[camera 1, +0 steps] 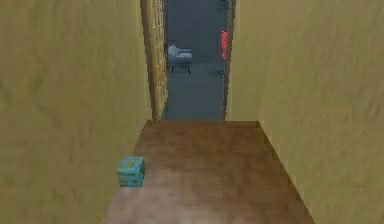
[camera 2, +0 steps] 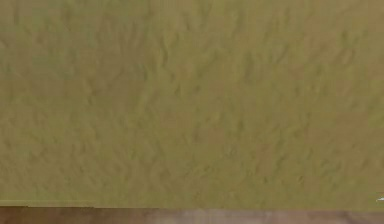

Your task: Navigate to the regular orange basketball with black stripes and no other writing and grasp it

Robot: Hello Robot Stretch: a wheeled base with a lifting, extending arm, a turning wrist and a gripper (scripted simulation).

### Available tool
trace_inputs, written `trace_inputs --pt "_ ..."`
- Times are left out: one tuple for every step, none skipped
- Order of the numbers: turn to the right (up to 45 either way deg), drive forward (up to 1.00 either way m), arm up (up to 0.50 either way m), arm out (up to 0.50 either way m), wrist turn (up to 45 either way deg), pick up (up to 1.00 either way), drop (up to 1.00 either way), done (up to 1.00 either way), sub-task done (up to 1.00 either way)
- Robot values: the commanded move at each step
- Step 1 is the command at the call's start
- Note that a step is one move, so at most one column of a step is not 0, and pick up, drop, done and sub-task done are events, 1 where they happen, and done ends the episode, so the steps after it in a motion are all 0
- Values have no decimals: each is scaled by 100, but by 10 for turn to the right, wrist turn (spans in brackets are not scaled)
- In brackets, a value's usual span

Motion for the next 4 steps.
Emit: trace_inputs --pt "-450 0 0 0 0 0 0 0 0" --pt "-450 0 0 0 0 0 0 0 0" --pt "-330 0 0 0 0 0 0 0 0" --pt "0 0 18 0 0 0 0 0 0"
